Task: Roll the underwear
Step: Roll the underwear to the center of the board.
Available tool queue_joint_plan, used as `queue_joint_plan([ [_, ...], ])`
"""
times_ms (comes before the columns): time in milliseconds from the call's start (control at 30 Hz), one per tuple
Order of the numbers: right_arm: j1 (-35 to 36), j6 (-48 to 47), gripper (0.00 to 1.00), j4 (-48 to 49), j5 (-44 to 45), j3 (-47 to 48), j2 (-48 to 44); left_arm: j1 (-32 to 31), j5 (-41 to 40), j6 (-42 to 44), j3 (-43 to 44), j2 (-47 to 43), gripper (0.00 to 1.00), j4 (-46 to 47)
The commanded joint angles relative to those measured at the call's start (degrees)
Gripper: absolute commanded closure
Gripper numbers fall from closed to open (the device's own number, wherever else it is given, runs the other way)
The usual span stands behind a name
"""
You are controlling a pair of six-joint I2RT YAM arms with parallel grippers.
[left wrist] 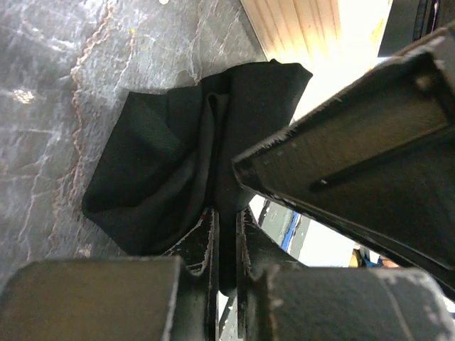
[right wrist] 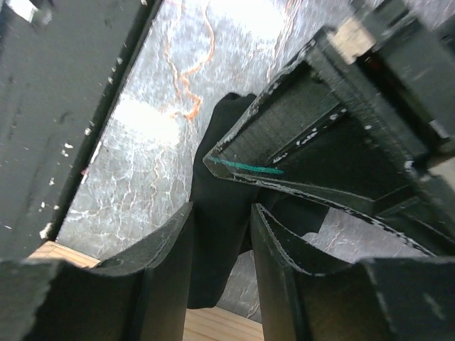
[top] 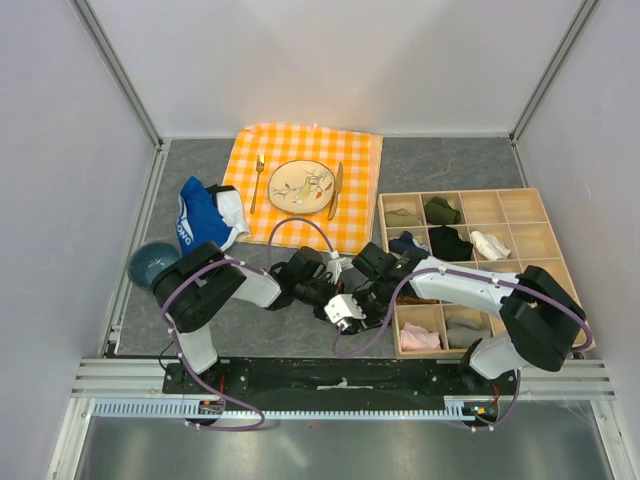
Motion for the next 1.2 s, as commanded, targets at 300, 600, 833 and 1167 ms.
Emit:
queue_joint_plan([
  [300,1.6,1.1,0.77,2.5,7.6,-0.2,6.7,2.4,-12.6,-3.4,-9.9,-11.4,0.64,3.0],
  [600,-1.7,2.8,0.84,-5.6,-6.0,7.1,12.3,0.5,-24.0,10.5,-23.9,-40.6,0.52,1.1],
  [833,-8.5,-3.8,0.84,-22.3,-19.6,17.4,23.3,-9.7,-39.1,16.9,-32.8,-61.2,0.42,2.8],
  [1167,-12.7,-9.7,0.83,-38.4,-24.8,28.2,38.2,-9.7,-40.0,15.3,-31.1,-45.7,0.13,14.3],
])
